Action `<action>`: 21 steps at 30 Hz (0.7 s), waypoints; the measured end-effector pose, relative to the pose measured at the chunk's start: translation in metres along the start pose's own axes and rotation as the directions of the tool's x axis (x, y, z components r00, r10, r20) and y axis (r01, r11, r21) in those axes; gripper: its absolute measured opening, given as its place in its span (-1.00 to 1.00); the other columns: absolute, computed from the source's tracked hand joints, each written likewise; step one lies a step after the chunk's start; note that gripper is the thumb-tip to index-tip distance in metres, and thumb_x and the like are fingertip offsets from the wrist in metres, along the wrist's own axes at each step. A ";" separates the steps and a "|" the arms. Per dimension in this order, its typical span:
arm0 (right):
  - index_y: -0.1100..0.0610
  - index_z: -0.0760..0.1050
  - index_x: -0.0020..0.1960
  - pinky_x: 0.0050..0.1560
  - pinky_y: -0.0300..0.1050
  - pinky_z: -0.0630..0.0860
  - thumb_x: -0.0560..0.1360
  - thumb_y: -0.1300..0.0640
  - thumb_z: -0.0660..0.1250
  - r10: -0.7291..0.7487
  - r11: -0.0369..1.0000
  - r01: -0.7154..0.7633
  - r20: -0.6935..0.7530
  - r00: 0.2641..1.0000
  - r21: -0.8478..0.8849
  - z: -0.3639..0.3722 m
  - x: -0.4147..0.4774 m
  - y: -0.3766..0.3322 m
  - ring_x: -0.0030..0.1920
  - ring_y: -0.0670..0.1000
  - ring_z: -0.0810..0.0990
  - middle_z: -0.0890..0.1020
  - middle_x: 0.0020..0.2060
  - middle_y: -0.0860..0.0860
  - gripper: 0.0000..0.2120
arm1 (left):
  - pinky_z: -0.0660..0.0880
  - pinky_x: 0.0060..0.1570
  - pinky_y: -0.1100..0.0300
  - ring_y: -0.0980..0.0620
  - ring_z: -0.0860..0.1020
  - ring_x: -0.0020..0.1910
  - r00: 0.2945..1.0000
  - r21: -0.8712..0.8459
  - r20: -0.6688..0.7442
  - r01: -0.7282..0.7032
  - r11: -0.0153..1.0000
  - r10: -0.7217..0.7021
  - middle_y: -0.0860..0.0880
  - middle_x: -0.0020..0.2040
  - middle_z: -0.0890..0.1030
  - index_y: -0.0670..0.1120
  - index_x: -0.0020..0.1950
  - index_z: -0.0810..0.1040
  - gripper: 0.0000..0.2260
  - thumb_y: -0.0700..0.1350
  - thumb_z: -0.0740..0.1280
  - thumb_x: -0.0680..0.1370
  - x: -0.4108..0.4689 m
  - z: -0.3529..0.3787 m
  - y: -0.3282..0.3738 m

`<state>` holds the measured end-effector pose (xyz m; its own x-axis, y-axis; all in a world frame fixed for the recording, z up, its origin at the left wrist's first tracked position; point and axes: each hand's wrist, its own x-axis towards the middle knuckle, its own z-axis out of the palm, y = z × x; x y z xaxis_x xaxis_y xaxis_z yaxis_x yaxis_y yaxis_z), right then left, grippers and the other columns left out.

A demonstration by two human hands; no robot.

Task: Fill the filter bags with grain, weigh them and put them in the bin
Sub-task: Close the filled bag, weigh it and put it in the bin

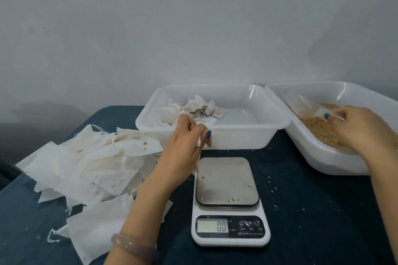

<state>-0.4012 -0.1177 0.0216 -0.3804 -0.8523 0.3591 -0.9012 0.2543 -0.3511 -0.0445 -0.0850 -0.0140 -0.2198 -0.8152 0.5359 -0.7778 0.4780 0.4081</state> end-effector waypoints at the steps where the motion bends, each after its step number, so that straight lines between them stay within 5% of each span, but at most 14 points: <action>1: 0.15 0.59 0.04 -0.28 -0.06 0.42 0.63 0.00 0.22 0.026 0.997 -0.021 0.056 0.998 -0.076 0.003 0.005 0.003 -0.23 0.15 0.51 0.55 -0.21 0.12 -0.73 | 0.36 -0.11 0.34 0.13 0.36 -0.10 1.000 -0.026 0.009 -0.014 1.000 0.014 0.09 -0.05 0.28 0.01 -0.04 0.51 -0.83 -0.20 0.19 0.66 0.003 0.000 0.002; 8: 0.19 0.45 -0.24 -0.02 -0.02 0.54 0.60 0.05 0.25 0.162 0.948 -0.034 0.390 0.907 -0.315 0.017 0.015 -0.004 -0.17 0.12 0.53 0.54 -0.21 0.12 -0.71 | 0.29 -0.13 0.43 0.16 0.41 -0.15 0.992 -0.373 0.094 -0.049 0.927 0.090 0.07 -0.14 0.42 0.14 -0.05 0.58 -0.75 0.00 0.13 0.68 0.016 0.019 0.015; 12: 0.21 0.52 0.14 0.01 0.01 0.47 0.58 0.13 0.23 -0.051 0.926 0.081 0.090 0.995 -0.369 0.009 -0.009 -0.034 0.09 0.23 0.51 0.55 0.08 0.20 -0.79 | 0.36 -0.05 0.34 0.13 0.51 -0.04 0.985 -0.498 0.164 0.037 0.866 0.052 0.06 -0.07 0.58 0.20 -0.03 0.61 -0.75 0.02 0.15 0.67 0.010 0.035 0.010; 16: 0.03 0.54 0.15 0.00 0.03 0.47 0.60 0.06 0.20 -0.461 0.887 0.461 -0.096 0.882 -0.030 0.008 -0.057 -0.093 0.09 0.12 0.49 0.58 0.05 0.05 -0.80 | 0.38 0.08 0.39 0.20 0.56 0.11 0.982 -0.541 0.186 0.123 0.832 -0.024 0.18 0.02 0.65 0.08 0.00 0.65 -0.75 -0.05 0.17 0.69 0.006 0.043 0.001; 18: -0.02 0.53 0.03 -0.18 -0.03 0.53 0.62 -0.03 0.17 -0.524 0.842 0.524 -0.039 0.851 0.130 0.019 -0.076 -0.115 -0.12 -0.03 0.54 0.60 -0.13 -0.08 -0.83 | 0.40 0.04 0.39 0.19 0.57 0.09 0.987 -0.526 0.154 0.118 0.842 -0.043 0.20 0.01 0.65 0.05 0.01 0.65 -0.74 -0.02 0.16 0.69 0.002 0.042 -0.005; 21: -0.09 0.41 -0.16 -0.44 -0.22 0.30 0.62 -0.11 0.17 -0.525 0.830 0.503 0.034 0.850 0.240 0.050 -0.094 -0.122 -0.40 -0.17 0.46 0.52 -0.40 -0.14 -0.79 | 0.43 -0.05 0.41 0.21 0.57 0.02 0.991 -0.475 0.124 0.112 0.873 -0.060 0.23 0.01 0.63 0.09 0.05 0.61 -0.78 0.05 0.16 0.67 -0.004 0.039 -0.012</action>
<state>-0.2452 -0.0909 -0.0127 0.1571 -0.8738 0.4602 -0.8897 -0.3275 -0.3180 -0.0574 -0.1001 -0.0502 -0.2441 -0.8765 0.4149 -0.4242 0.4812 0.7671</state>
